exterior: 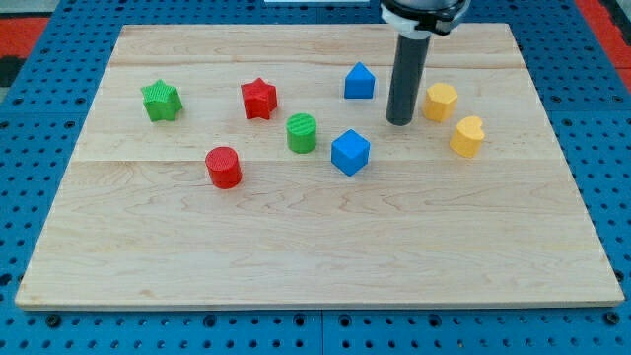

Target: Move the blue triangle towards the top right

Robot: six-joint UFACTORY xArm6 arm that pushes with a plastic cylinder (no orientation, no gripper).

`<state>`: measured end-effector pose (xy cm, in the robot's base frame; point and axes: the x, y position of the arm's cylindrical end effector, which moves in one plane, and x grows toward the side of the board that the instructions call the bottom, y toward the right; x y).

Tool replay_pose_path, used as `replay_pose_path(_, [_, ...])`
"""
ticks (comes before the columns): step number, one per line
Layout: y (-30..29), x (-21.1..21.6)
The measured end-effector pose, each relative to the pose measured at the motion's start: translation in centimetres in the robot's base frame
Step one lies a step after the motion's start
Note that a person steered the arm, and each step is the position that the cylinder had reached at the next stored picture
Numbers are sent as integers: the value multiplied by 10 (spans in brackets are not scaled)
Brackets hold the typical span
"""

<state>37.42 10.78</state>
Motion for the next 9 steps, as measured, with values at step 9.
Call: replay_pose_path(9, [-58, -98])
